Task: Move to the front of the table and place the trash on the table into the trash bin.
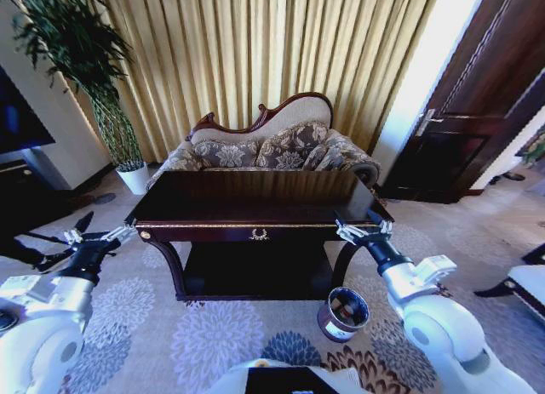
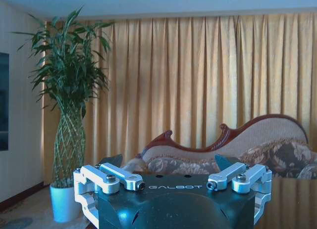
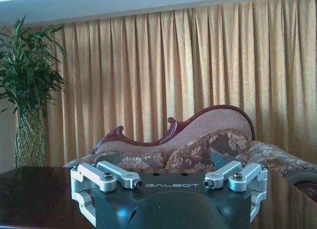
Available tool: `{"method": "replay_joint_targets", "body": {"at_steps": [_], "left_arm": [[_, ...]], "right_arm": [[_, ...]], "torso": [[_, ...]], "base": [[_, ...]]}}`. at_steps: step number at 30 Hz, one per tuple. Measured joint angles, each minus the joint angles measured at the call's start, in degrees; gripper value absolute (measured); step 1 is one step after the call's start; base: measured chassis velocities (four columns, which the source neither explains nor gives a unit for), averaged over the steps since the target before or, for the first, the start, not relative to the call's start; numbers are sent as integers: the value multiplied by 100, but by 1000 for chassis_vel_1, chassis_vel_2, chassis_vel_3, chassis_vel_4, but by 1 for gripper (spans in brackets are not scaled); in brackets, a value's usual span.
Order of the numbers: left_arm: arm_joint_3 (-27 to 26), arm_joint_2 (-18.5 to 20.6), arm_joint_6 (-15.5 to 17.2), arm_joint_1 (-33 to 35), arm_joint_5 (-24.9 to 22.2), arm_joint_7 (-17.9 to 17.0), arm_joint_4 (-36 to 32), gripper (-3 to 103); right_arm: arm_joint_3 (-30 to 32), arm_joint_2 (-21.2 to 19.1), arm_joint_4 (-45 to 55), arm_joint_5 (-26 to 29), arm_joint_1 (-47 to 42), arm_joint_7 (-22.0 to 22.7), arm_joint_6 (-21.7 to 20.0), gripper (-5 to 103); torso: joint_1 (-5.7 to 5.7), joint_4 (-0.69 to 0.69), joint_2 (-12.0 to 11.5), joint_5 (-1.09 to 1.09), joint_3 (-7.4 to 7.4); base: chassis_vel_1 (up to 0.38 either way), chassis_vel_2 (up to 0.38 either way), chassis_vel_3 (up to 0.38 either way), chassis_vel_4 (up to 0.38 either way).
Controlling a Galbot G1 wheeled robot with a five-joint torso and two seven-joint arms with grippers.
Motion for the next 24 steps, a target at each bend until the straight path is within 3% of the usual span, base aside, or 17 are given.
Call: {"method": "replay_joint_targets", "body": {"at_steps": [6, 24], "left_arm": [[-64, 76, 131, -58, -2, 0, 0, 100], [-33, 122, 110, -93, 21, 37, -139, 100]], "right_arm": [[-33, 36, -91, -57, -21, 8, -11, 100], [12, 166, -21, -201, -207, -5, 15, 100]], "torso": [[0, -1, 0, 0, 0], [0, 0, -1, 0, 0]], "base": [[0, 0, 0, 0], [41, -39, -44, 41]]}}
